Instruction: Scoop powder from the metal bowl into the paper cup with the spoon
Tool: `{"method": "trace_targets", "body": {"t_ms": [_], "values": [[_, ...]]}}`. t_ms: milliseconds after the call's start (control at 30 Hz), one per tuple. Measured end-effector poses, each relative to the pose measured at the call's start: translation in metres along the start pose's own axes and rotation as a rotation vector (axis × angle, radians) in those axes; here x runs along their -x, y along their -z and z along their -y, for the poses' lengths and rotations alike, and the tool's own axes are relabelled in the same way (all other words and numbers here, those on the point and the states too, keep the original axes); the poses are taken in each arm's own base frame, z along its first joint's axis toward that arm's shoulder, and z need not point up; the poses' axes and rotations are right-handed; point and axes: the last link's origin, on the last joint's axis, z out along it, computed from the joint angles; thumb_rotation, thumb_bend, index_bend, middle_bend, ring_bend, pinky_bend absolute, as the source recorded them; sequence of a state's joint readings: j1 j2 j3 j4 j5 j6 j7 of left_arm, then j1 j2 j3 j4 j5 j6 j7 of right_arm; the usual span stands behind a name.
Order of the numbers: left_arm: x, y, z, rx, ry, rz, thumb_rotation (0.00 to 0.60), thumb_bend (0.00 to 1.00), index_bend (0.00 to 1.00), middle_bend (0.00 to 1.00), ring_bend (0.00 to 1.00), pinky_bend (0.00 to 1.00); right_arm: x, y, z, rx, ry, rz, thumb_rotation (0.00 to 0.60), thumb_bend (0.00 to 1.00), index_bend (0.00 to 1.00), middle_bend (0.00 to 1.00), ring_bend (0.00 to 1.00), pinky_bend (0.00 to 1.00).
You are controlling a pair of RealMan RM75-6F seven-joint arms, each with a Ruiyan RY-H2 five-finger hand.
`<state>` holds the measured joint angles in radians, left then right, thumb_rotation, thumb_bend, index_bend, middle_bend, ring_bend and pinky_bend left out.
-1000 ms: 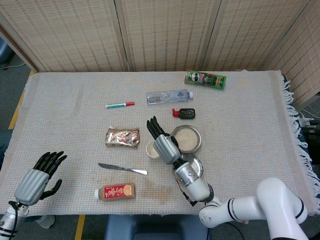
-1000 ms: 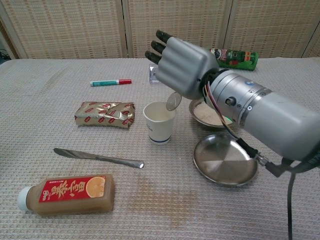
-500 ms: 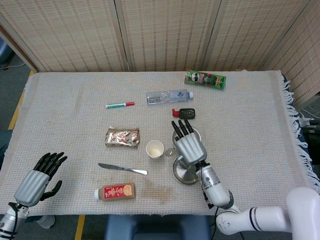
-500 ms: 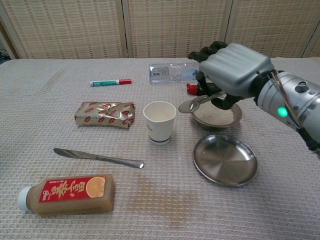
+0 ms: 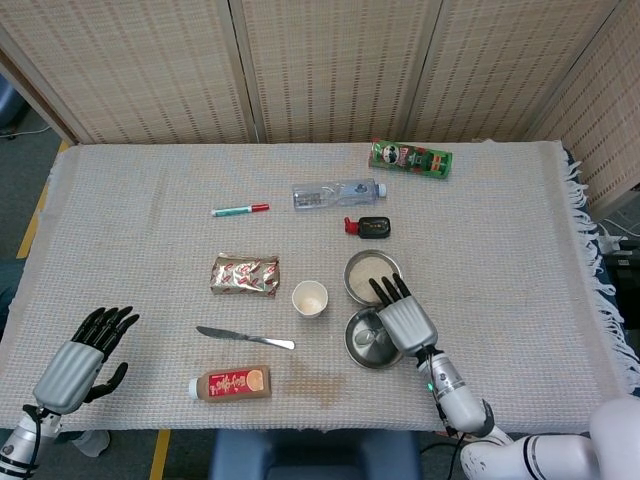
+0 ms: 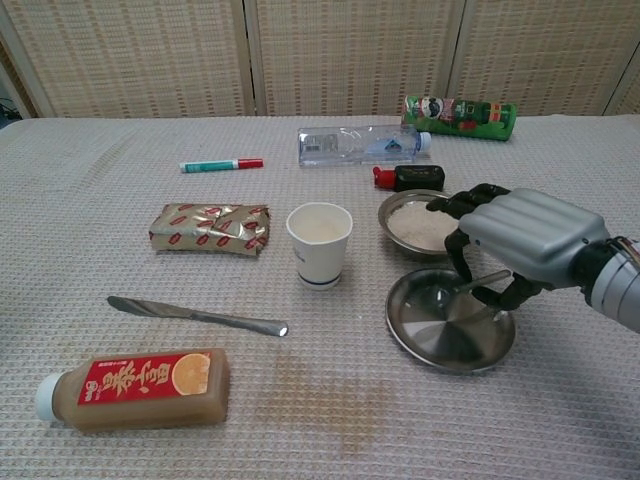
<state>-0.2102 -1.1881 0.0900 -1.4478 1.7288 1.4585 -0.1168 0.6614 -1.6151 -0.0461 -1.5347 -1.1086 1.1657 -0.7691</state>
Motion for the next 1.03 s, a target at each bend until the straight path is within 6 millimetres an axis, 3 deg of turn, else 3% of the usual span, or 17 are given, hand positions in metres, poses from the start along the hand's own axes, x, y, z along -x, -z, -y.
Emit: {"method": "trace_targets", "body": {"t_ms": [233, 467, 633, 800, 900, 1033], "values": [[-0.001, -0.001, 0.002, -0.004, 0.003, 0.002, 0.600, 0.47, 0.00, 0.00, 0.00, 0.05, -0.001, 0.009, 0.001, -0.010, 0.034, 0.027, 0.600, 0.31, 0.33, 0.00, 0.00, 0.00], [-0.003, 0.001, 0.005, -0.010, 0.006, -0.007, 0.600, 0.47, 0.00, 0.00, 0.00, 0.05, -0.014, 0.035, -0.015, 0.047, -0.017, -0.021, 0.600, 0.31, 0.27, 0.00, 0.00, 0.00], [-0.009, 0.000, 0.011, -0.046, 0.008, -0.053, 0.600, 0.47, 0.00, 0.00, 0.00, 0.06, -0.012, 0.079, -0.045, 0.192, -0.107, -0.135, 0.600, 0.27, 0.11, 0.00, 0.00, 0.00], [-0.012, -0.002, 0.023, -0.109, -0.004, -0.080, 0.600, 0.47, 0.00, 0.00, 0.00, 0.06, 0.003, 0.135, -0.080, 0.359, -0.180, -0.250, 0.600, 0.26, 0.10, 0.00, 0.00, 0.00], [-0.013, -0.004, 0.025, -0.109, -0.034, -0.097, 0.600, 0.47, 0.00, 0.00, 0.00, 0.06, 0.009, 0.154, -0.097, 0.386, -0.180, -0.289, 0.600, 0.25, 0.08, 0.00, 0.00, 0.00], [-0.013, -0.007, 0.028, -0.132, -0.050, -0.113, 0.600, 0.47, 0.00, 0.00, 0.00, 0.06, 0.000, 0.169, -0.107, 0.389, -0.237, -0.339, 0.600, 0.25, 0.06, 0.00, 0.00, 0.00]]}}
